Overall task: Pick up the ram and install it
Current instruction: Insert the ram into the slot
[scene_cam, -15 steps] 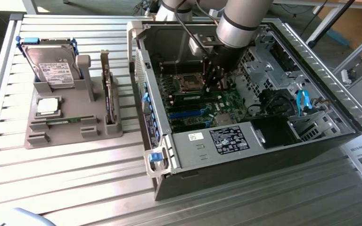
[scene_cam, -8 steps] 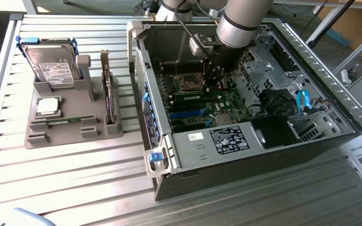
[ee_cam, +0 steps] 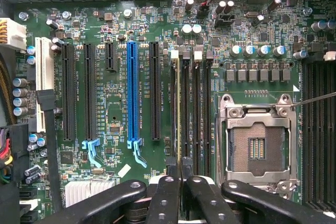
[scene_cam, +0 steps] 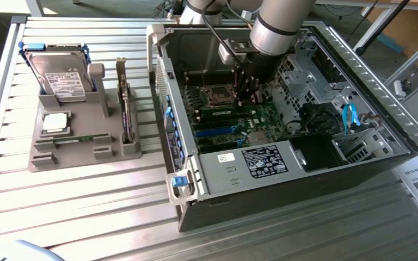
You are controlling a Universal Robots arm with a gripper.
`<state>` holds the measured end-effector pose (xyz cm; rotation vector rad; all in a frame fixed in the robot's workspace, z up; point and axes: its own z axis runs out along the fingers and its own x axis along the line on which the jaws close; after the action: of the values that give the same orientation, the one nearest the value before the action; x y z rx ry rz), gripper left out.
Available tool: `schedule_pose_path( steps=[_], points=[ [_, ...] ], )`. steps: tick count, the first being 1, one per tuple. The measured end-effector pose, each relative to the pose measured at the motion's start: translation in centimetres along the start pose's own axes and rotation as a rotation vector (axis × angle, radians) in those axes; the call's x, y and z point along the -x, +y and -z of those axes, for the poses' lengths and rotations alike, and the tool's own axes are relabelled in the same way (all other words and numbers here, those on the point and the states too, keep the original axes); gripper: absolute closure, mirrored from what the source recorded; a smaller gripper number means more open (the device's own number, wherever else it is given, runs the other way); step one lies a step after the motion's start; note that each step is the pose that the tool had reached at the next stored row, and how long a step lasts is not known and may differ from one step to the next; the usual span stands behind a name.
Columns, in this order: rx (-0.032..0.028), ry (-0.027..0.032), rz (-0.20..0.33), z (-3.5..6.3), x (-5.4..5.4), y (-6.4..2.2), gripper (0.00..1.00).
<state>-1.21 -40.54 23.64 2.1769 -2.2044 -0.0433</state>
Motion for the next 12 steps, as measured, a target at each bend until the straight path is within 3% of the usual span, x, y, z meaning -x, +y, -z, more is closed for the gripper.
schedule_pose_path(
  steps=[12],
  points=[
    [-0.0002, 0.0002, 0.0, 0.28, 0.0, 0.01, 0.88]
  ],
)
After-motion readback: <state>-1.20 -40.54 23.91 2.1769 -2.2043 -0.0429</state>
